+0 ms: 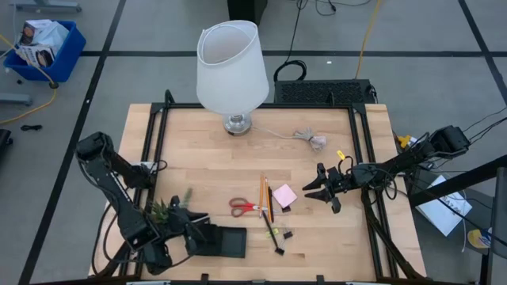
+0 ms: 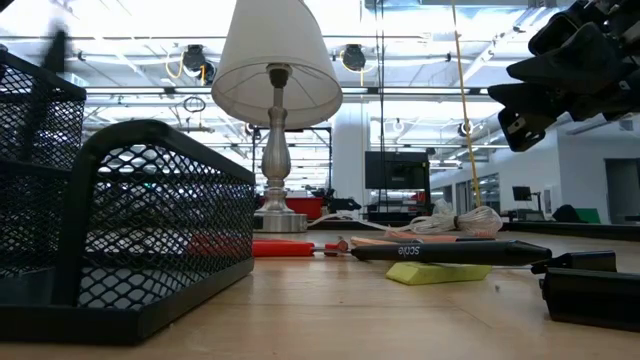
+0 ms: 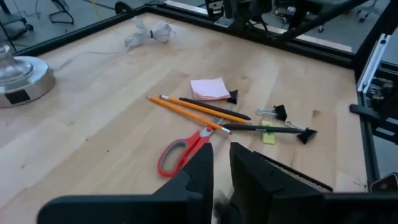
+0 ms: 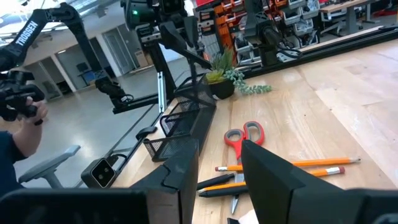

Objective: Pick and place office supplies into organizer
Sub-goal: Put the black pen into the pen organizer, then put the pink sticky note into the black desk organizer

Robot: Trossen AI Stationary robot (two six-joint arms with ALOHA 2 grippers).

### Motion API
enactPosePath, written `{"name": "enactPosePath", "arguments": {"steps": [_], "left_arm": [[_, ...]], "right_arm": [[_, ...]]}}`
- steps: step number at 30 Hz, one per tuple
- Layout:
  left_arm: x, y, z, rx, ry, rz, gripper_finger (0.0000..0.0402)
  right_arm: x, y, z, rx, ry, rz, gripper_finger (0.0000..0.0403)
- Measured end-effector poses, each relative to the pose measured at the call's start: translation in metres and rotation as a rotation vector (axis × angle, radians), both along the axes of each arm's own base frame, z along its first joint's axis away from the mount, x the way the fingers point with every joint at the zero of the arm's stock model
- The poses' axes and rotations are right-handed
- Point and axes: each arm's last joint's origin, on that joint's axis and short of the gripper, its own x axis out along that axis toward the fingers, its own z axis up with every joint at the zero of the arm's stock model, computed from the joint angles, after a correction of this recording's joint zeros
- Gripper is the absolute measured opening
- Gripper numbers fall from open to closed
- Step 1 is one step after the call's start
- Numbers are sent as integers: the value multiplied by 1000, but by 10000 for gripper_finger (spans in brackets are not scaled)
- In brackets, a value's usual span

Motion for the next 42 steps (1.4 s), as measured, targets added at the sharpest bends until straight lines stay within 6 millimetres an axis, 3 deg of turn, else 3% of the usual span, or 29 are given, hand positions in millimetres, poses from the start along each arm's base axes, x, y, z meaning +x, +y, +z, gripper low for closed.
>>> {"name": "enactPosePath", "arguments": {"steps": [13,24,28,36,42], "left_arm": [[9,7,3,83,-106,72,44],[46,45,2,84,-40,231,53],[62,66,-1,34,54,268,98],[85,102,-4,-52,199,295,232],[98,117,-4,-94,254,245,263]], "right_arm": [[0,0,-1,9,17,4,116],[0,0,-2,34,25,1,116],[0,0,-2,30,30,1,116],[3,0,-11,22,90,-48,116],[4,-1,-13,36,106,-73,116]]}}
